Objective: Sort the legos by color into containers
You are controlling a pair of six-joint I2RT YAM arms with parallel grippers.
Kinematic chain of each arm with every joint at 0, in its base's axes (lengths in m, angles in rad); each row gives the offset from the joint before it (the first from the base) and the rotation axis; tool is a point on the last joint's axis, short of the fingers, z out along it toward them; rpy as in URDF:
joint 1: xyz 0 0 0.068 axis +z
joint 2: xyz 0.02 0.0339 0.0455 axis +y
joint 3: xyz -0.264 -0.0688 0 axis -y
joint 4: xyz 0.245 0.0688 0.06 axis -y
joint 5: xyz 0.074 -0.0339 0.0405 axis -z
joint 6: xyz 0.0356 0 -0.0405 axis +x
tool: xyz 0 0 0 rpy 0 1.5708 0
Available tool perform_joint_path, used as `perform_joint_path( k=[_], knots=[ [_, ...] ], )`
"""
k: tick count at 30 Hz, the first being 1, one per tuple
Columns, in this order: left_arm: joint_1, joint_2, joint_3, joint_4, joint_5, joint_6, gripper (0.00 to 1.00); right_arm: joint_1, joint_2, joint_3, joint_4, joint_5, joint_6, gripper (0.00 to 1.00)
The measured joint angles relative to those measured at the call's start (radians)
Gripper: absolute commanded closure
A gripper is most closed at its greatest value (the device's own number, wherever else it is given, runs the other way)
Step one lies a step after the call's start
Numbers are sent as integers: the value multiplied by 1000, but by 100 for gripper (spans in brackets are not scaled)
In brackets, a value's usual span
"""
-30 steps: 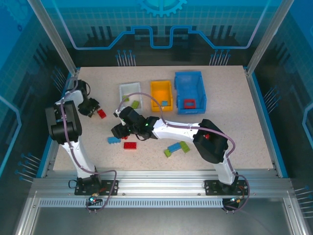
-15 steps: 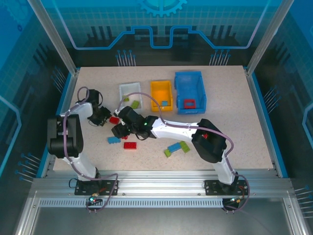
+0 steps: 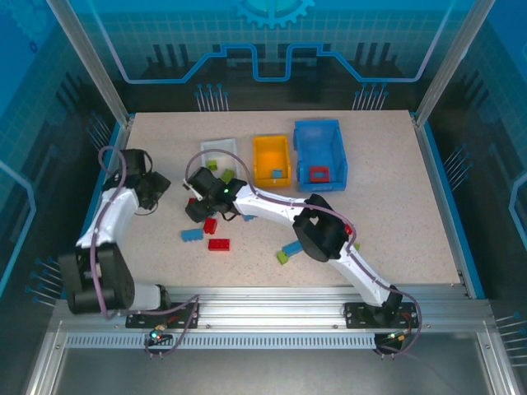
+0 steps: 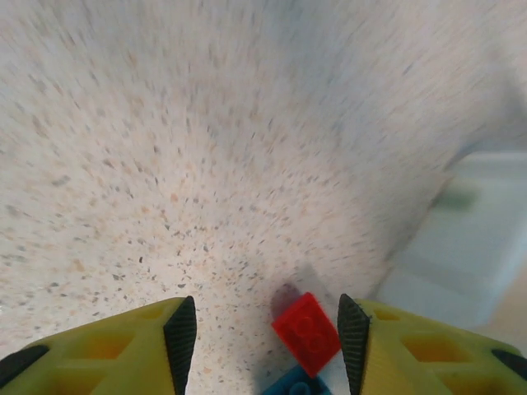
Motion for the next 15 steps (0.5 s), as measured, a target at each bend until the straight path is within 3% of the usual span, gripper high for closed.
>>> perform_joint_path(
  k=[4,15],
  knots=[
    [2,-91,0,-30,-11,3,46,1,85,126,-62,3,-21,25],
    [2,-140,0,-106,-8,3,46,-10,235,360,-168,20,-35,26]
  ],
)
